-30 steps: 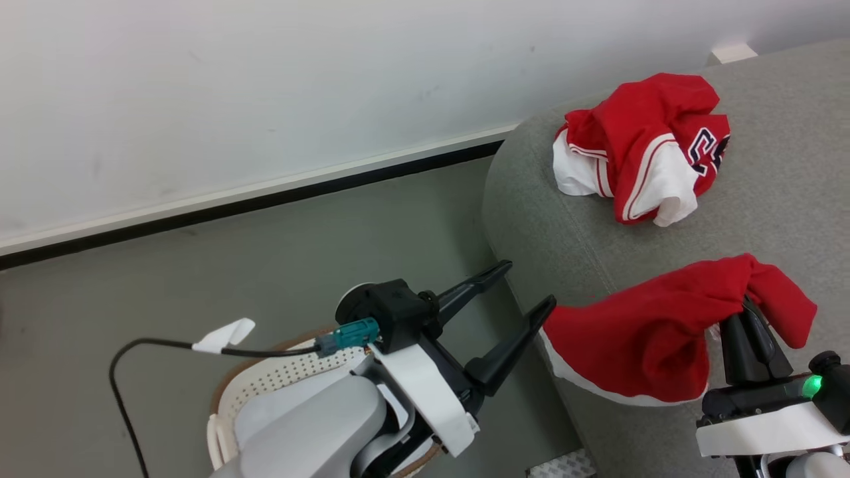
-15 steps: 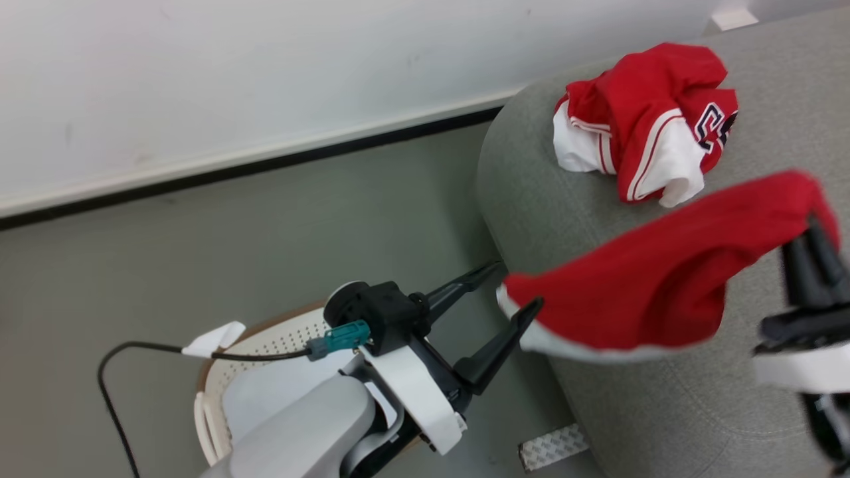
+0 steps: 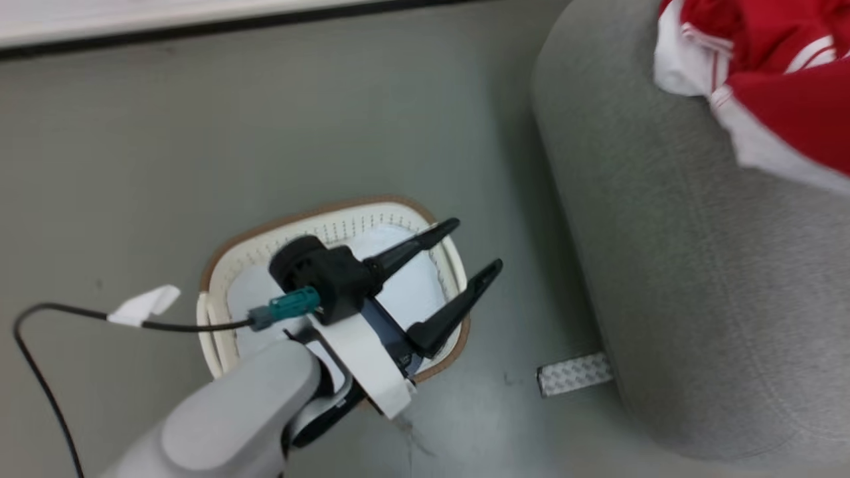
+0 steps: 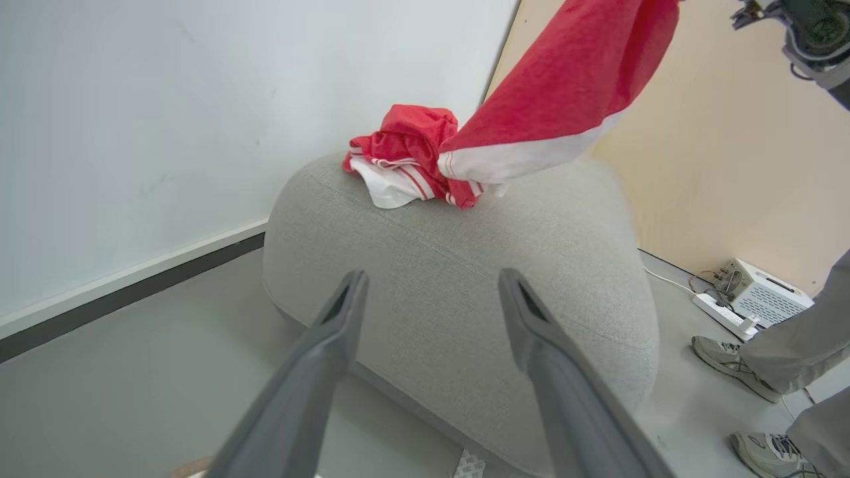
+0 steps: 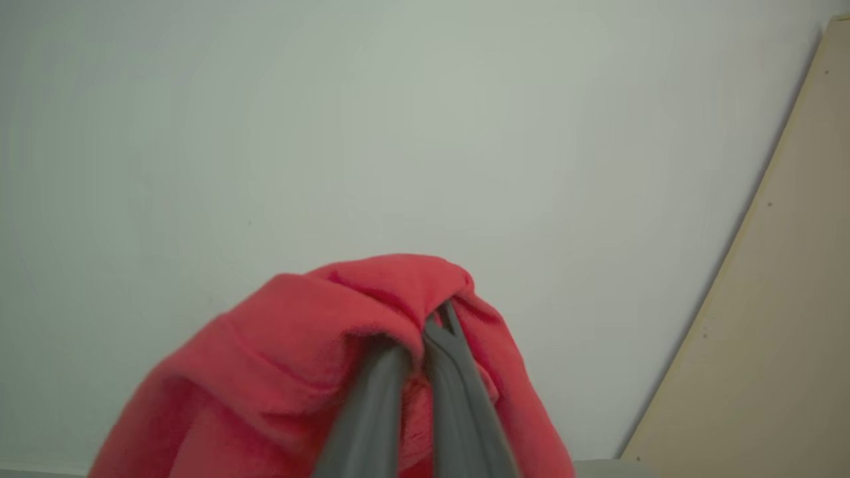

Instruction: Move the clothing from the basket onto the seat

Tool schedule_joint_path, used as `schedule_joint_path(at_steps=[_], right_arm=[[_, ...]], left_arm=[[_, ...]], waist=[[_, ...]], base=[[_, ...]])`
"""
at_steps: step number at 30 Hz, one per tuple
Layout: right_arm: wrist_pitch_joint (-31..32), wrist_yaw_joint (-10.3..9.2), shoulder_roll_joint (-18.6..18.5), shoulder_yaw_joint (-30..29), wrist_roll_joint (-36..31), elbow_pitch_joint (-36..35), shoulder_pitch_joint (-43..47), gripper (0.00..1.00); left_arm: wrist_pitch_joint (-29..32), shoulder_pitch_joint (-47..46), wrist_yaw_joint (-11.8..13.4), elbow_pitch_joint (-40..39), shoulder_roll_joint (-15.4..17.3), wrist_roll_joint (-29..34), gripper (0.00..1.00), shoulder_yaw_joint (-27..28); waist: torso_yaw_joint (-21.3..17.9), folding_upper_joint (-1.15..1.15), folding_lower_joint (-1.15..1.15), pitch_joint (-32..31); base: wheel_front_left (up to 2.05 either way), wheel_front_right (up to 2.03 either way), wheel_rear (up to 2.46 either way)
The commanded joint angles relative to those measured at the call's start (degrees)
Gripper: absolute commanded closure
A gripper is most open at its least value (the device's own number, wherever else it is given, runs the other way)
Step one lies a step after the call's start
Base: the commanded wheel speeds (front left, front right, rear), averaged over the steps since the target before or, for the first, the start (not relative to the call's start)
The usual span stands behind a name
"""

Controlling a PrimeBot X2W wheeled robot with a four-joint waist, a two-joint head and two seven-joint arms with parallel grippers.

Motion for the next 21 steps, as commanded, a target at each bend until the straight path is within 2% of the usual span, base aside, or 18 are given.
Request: schedule_joint_path(at_steps=[1,5,9,13,19,20,21], right_arm=[[0.78,-0.15,-0.29,-1.82,0.31,1.33,-1.68,1.0],[2.91,-0.15,-1.8,-5.76,-1.75,6.15,-4.77,1.0],[5.13,-0.15,-2.11,-5.76,-5.99,13.48,-7.7,1.0],[10.36,-0.15,-0.59,-7.45,-12.56,23.99,-10.17,1.0],[16.25,-0.15,2.74,-10.06,-20.49,31.61,-12.41,0.99],[17.44,-0.15,3.58,-10.56,-21.97,32.43,-12.35,0.84],[18.75,-0.15,4.54,-10.98,-22.99,33.12,-12.18,0.62]], left_arm=[[0.23,-0.81,-0.3,-0.73,0.81,0.58,0.0,0.38],[0.78,-1.71,-0.25,-2.24,2.45,0.87,0.0,0.67],[0.76,-2.33,-0.24,-3.35,3.66,1.12,0.0,0.86],[0.6,-2.59,-0.24,-3.62,3.69,1.26,0.0,0.72],[-0.08,-2.53,-0.25,-2.8,3.05,0.55,0.0,0.82],[-0.23,-2.46,-0.26,-2.54,2.93,0.38,0.0,0.83],[-0.37,-2.31,-0.26,-2.19,2.87,0.24,0.0,0.84]], waist=[[2.72,0.0,-0.01,5.21],[4.06,0.0,-0.01,8.51],[4.96,0.0,-0.01,10.74],[5.75,0.0,-0.01,11.69],[6.76,0.0,-0.01,11.27],[6.93,0.0,-0.01,10.94],[7.03,0.0,-0.01,10.54]], base=[[0.0,0.0,0.0],[0.0,0.0,0.0],[0.0,0.0,0.0],[0.0,0.0,0.0],[0.0,0.0,0.0],[0.0,0.0,0.0],[0.0,0.0,0.0]])
